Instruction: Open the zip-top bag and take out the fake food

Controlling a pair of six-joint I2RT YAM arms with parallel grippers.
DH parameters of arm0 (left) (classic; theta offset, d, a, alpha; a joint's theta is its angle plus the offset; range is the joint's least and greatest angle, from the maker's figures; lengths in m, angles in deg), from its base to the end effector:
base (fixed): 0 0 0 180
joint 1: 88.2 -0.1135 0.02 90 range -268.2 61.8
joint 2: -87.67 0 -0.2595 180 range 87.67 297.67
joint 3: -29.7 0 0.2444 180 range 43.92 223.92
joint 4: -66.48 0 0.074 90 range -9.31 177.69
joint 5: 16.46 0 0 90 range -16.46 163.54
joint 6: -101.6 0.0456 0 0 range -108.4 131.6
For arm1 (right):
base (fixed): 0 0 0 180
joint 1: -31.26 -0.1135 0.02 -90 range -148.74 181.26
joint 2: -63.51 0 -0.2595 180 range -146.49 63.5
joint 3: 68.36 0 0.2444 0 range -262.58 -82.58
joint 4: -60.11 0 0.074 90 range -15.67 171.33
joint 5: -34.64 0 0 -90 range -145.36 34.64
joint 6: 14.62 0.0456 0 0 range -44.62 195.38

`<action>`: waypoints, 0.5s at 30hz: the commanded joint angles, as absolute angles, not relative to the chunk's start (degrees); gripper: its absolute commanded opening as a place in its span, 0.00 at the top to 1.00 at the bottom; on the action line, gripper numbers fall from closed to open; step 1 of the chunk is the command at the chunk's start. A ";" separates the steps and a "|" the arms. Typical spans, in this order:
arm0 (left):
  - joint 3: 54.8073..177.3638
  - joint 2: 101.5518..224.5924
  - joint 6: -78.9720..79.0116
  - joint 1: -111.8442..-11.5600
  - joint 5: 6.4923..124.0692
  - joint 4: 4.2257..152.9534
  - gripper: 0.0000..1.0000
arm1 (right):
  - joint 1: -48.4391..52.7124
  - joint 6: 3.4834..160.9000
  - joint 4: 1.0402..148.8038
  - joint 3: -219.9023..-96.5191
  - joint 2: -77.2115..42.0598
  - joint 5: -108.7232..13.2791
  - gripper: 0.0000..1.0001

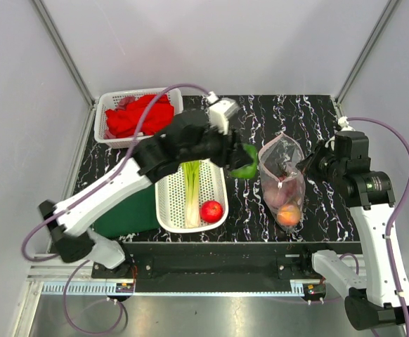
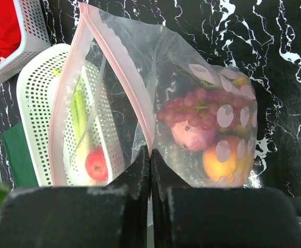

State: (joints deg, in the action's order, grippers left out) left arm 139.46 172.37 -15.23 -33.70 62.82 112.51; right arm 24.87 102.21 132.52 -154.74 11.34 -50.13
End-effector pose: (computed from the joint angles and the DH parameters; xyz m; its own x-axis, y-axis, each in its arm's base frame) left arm 0.1838 -0.2722 0.4329 -0.5920 0.0663 -0.8032 0.7100 0.5145 -0.4809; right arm 0.1554 0.0216 0.3820 -0.6306 0.3817 -0.6758 0.1150 0.9071 0.4050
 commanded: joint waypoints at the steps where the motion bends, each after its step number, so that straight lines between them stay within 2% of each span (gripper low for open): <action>1: 127.52 159.93 -11.17 -38.27 69.39 111.45 1.00 | 24.76 101.83 133.65 -158.42 10.51 -52.02 1.00; 7: 113.38 154.90 -13.36 -44.42 80.73 114.35 1.00 | 24.76 100.78 135.41 -160.09 11.12 -49.92 1.00; 15: 108.25 166.75 -11.70 -49.26 88.56 115.24 1.00 | 24.76 99.81 138.13 -160.36 13.58 -45.70 1.00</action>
